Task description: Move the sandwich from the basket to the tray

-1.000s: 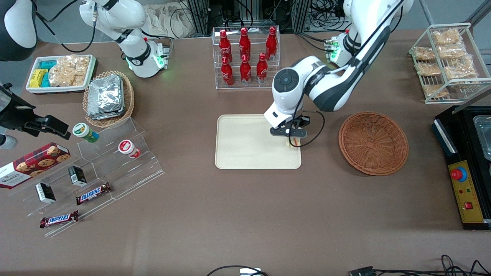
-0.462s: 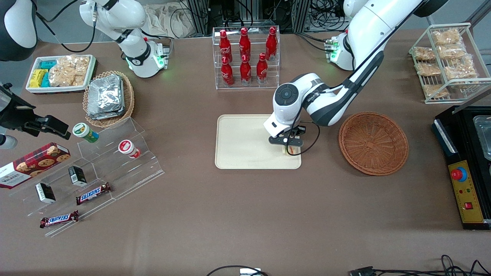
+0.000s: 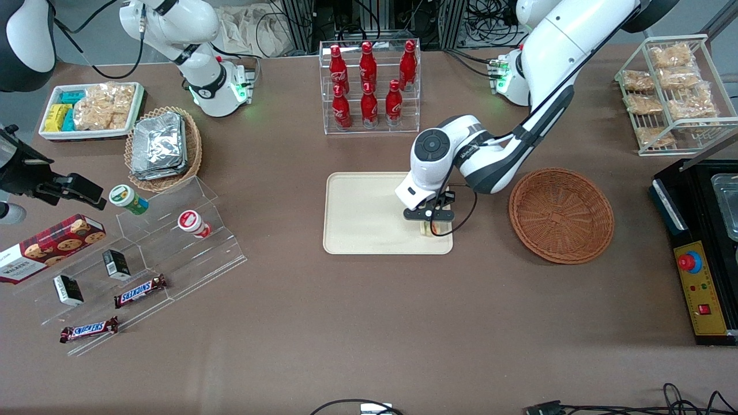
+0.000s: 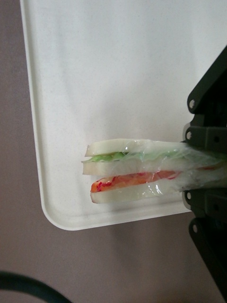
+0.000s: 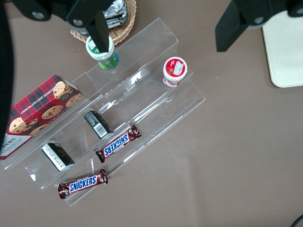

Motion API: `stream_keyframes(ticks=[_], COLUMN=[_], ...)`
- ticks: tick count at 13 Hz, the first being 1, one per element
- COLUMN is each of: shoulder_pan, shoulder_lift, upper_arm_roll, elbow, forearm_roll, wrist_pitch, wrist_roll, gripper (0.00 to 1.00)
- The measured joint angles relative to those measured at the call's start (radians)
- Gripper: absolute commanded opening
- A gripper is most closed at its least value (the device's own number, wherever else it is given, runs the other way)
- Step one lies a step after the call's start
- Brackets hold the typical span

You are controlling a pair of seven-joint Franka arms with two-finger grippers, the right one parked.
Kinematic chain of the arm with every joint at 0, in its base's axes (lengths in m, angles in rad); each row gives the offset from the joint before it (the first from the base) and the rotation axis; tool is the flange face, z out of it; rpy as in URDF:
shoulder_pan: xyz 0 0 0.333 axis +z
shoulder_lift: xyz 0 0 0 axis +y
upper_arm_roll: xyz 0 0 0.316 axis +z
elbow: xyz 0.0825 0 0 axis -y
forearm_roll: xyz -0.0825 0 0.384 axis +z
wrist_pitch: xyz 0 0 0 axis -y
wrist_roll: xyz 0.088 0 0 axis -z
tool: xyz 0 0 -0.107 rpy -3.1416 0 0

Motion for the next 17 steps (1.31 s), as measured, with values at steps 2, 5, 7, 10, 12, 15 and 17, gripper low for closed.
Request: stream_keyframes(ticks=[2,5,7,10,12,15,17], shoulder_pan=[0.003,0.005,0.005,0.007,0.011,0.018,0.024], shoulder_lift=[0.003,0.004,0.003,-0.008,-0.034,-0.103,-0.14], upper_arm_roll=[0.015,0.017,0.017,0.016,0.013,0.004,-0.029], elbow=[-0.011,-0.013,-0.013,-0.005,0.015,0.062,0.139], forearm_roll=[0.0,0.0,0.0,0.0,-0.015,-0.123,-0.142], wrist_pitch=[0.025,0.029,0.029,0.014,-0.016,-0.115,-0.259], wrist_roll=[-0.008,-0.019,-0.041,-0.055,-0.058,-0.055,-0.054], gripper=[1.0,1.0,1.0,1.0,1.0,1.0,1.0])
